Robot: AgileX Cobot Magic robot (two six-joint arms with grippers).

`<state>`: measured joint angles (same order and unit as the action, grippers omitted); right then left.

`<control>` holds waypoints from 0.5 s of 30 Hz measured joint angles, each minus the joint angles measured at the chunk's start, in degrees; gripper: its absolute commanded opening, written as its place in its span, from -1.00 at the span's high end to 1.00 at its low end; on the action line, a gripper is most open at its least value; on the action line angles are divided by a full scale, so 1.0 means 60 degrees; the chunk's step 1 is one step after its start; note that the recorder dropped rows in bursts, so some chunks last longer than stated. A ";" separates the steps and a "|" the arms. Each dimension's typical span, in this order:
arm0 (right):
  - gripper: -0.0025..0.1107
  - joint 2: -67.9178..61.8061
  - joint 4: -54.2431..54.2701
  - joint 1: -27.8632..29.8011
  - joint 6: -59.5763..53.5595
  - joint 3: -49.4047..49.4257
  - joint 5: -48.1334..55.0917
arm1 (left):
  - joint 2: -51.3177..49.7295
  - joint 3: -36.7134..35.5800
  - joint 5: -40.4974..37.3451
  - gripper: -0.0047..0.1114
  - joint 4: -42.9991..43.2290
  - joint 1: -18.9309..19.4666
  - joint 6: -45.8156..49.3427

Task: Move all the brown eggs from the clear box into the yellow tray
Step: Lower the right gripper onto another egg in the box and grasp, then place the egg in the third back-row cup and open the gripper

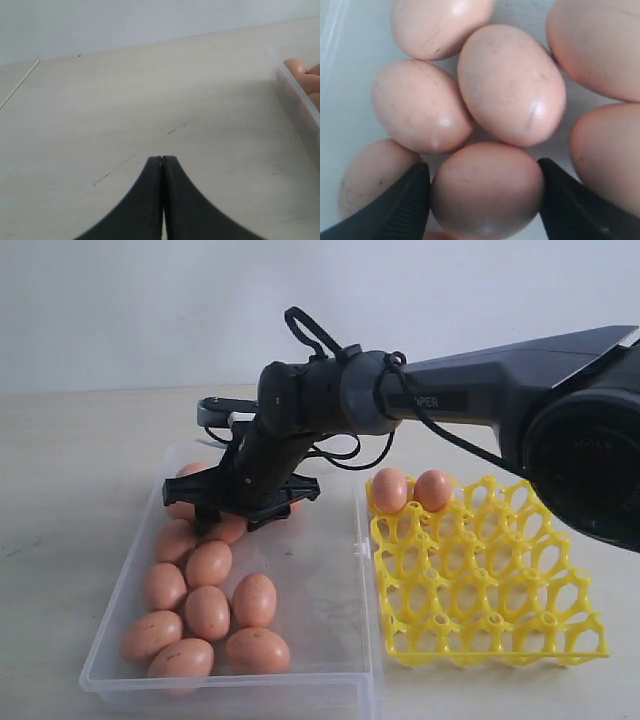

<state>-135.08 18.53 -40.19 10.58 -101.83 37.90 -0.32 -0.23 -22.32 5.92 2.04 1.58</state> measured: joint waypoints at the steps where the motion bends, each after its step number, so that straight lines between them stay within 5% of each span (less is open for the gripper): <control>1: 0.96 0.0000 -0.0153 -0.0007 0.0013 0.0000 0.0000 | 0.0000 0.0000 0.0000 0.92 0.0000 0.0000 0.0000; 6: 0.96 0.0689 -0.1266 -0.0022 -0.0137 0.0837 -0.0958 | 0.0000 0.0000 0.0000 0.92 0.0000 0.0000 0.0000; 15: 0.96 0.4151 -0.2540 0.0609 -0.1886 0.5611 -0.5032 | 0.0000 0.0000 0.0000 0.92 0.0000 0.0000 0.0000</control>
<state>-110.18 3.28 -36.54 -0.74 -68.16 7.70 -0.32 -0.23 -22.32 5.92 2.04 1.58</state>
